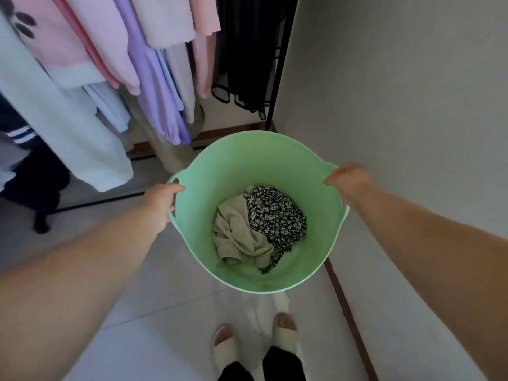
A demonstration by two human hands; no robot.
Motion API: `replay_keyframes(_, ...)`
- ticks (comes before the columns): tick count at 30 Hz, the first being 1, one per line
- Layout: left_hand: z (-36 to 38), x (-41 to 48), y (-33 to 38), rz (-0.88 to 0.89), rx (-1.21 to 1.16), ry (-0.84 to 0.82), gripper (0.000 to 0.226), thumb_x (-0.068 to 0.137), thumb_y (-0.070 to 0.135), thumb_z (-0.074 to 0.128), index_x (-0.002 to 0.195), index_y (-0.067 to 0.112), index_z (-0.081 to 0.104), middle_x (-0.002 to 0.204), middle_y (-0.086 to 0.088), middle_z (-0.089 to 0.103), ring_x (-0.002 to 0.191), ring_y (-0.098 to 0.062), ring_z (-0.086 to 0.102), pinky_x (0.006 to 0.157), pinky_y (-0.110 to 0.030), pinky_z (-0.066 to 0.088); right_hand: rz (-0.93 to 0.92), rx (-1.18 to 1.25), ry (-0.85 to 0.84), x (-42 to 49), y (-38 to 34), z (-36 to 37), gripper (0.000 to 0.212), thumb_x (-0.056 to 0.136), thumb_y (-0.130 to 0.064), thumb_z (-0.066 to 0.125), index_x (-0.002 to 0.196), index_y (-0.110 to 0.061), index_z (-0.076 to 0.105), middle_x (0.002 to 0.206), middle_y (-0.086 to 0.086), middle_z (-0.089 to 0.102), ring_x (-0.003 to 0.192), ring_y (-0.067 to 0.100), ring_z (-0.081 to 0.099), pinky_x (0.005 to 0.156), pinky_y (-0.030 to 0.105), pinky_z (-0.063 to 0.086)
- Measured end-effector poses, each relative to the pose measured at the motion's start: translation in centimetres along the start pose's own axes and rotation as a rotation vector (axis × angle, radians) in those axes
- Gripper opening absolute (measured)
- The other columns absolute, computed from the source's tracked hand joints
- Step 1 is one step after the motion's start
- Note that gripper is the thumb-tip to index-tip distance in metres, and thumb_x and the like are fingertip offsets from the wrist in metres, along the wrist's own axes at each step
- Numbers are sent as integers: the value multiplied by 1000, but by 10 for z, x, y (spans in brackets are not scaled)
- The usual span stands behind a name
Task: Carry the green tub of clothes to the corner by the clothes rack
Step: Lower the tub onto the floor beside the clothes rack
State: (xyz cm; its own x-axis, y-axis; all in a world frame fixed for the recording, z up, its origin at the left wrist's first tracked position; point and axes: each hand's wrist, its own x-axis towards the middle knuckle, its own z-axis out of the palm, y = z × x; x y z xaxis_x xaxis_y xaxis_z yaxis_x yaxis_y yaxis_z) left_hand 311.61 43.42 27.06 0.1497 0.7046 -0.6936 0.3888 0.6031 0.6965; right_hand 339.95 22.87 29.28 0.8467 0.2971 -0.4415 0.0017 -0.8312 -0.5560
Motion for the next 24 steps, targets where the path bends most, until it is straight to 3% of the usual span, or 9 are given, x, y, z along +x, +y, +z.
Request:
replay_keyframes(2,15,27,-9,-5,-5,29,21,86,12,56,67,17,48,46,0,60,42,-10,57,45,-21,43,3,2,-24,30,5,21,33,79,-8,72,107,6,63,95,17,62,87,27,62,78,35,52)
replay_keyframes(5,37,78,-29,-21,-24,68,22,87,10,54,67,18,47,25,16,49,22,3,47,48,-25,37,9,-78,-68,82,15,61,36,80,-10,71,111,7,64,105,22,66,97,32,66,90,41,55)
replay_keyframes(8,48,109,-44,-52,-26,110,19,84,9,56,67,14,51,25,14,48,30,-7,53,50,-25,35,2,-119,-87,114,22,89,38,82,-12,68,115,6,63,116,24,67,107,36,65,94,43,54)
replay_keyframes(10,58,137,-58,-71,-36,137,7,80,11,60,78,5,61,44,4,62,51,-18,60,61,-29,48,-10,-151,-104,142,30,110,37,82,-11,66,114,9,62,116,26,66,106,37,66,93,44,54)
replay_keyframes(12,66,162,-71,-82,-29,152,24,78,14,61,99,2,64,76,-13,61,73,-23,58,77,-39,50,-8,-147,-119,164,40,126,38,81,-9,65,114,9,61,117,26,65,108,38,65,93,45,54)
replay_keyframes(15,83,195,-88,-96,12,169,24,79,17,61,102,12,60,72,-10,49,68,-24,49,78,-36,44,-4,-174,-138,201,58,149,40,81,-12,66,114,9,61,109,23,65,103,34,65,89,40,55)
replay_keyframes(18,103,214,-101,-106,-40,173,11,79,15,61,89,11,60,69,-6,48,62,-21,45,76,-35,42,-26,-231,-122,227,74,162,35,81,-15,65,109,6,63,105,22,66,95,31,64,77,30,50)
replay_keyframes(20,117,223,-107,-117,-80,157,13,79,15,61,91,11,59,73,-6,48,66,-21,45,77,-34,40,-28,-222,-100,242,86,168,40,81,-15,66,115,5,62,116,24,65,104,35,64,86,34,53)
replay_keyframes(24,143,242,-124,-162,-149,101,36,81,18,60,116,15,56,107,-4,50,99,-25,46,89,-36,41,20,-195,-107,270,110,180,59,81,-15,67,135,0,50,135,25,52,119,39,55,102,42,47)
